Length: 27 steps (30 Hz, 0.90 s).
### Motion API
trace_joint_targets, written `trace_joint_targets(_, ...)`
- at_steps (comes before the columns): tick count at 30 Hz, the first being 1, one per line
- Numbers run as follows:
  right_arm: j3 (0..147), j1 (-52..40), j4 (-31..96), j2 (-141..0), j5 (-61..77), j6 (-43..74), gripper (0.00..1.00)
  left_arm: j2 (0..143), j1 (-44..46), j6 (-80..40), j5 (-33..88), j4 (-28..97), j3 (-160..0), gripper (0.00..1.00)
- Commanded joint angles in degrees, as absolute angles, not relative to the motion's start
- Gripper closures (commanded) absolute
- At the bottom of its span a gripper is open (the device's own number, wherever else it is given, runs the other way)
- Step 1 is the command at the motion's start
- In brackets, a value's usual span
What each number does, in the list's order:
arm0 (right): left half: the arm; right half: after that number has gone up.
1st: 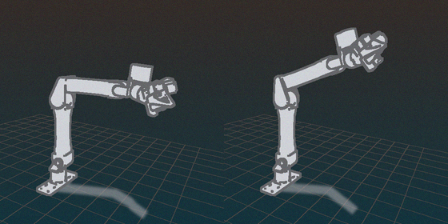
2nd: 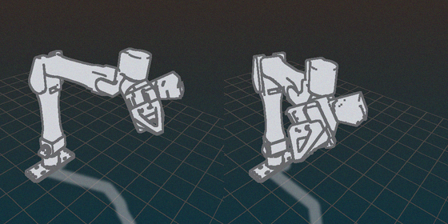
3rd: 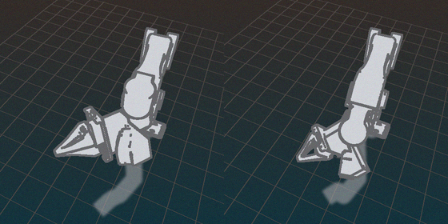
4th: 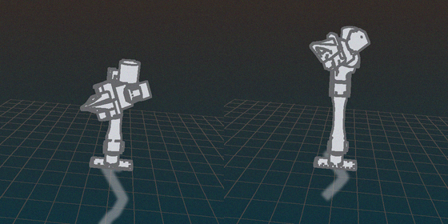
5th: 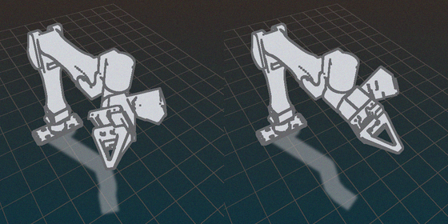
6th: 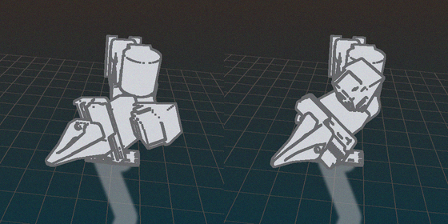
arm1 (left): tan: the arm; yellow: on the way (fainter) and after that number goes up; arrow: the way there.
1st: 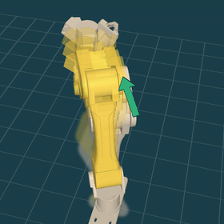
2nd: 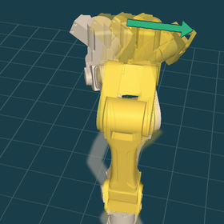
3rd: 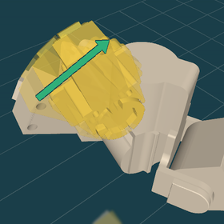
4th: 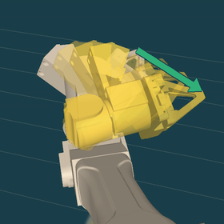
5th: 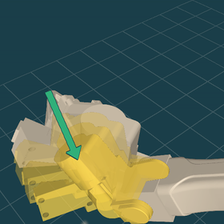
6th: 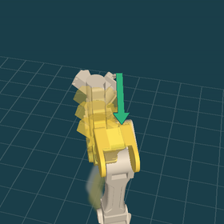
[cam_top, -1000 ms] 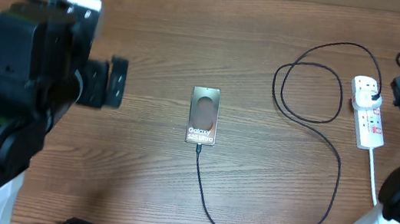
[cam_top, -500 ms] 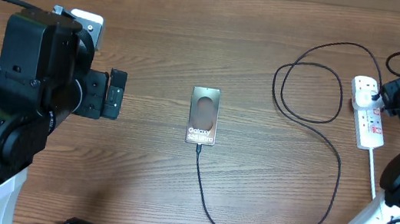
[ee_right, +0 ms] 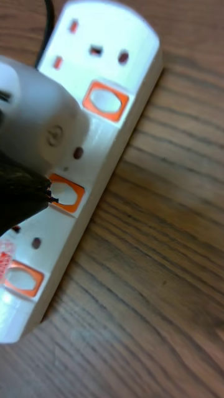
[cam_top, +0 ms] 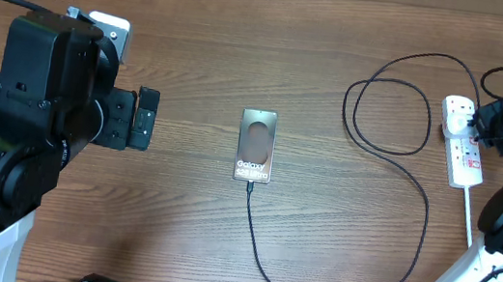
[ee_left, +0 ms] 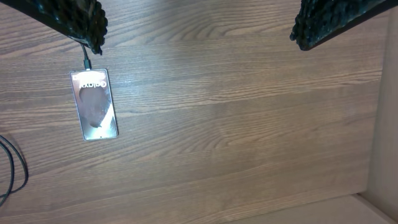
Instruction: Plug charger to phone and switch on socket
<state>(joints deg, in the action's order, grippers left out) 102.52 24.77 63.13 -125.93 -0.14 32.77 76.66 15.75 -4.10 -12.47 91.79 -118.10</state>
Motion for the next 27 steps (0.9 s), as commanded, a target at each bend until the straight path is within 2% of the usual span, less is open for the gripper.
trace_joint_targets(1, 102.8, 24.1, 62.9, -129.8, 4.7, 30.1, 0.96, 76.6, 15.9, -3.8, -12.4, 91.9, -117.8, 0.00)
trace_joint_targets(11, 105.5, 22.3, 67.8, -129.1, 3.7, 29.5, 0.96, 76.3, 15.9, -3.8, -12.4, 91.8, -117.8, 0.00)
trace_joint_targets(20, 116.7, 26.5, 77.4, -116.1, -1.1, 30.1, 0.96, 72.1, 15.9, -3.9, -12.4, 91.9, -117.8, 0.00)
trace_joint_targets(22, 119.2, 27.7, 78.9, -111.5, 1.2, 30.1, 0.96, 70.6, 15.9, -3.9, -12.4, 91.9, -117.8, 0.00)
trace_joint_targets(27, 124.2, 31.8, 77.9, -99.3, 16.6, 30.1, 0.96, 66.5, 15.6, -3.9, -12.4, 91.9, -117.8, 0.00)
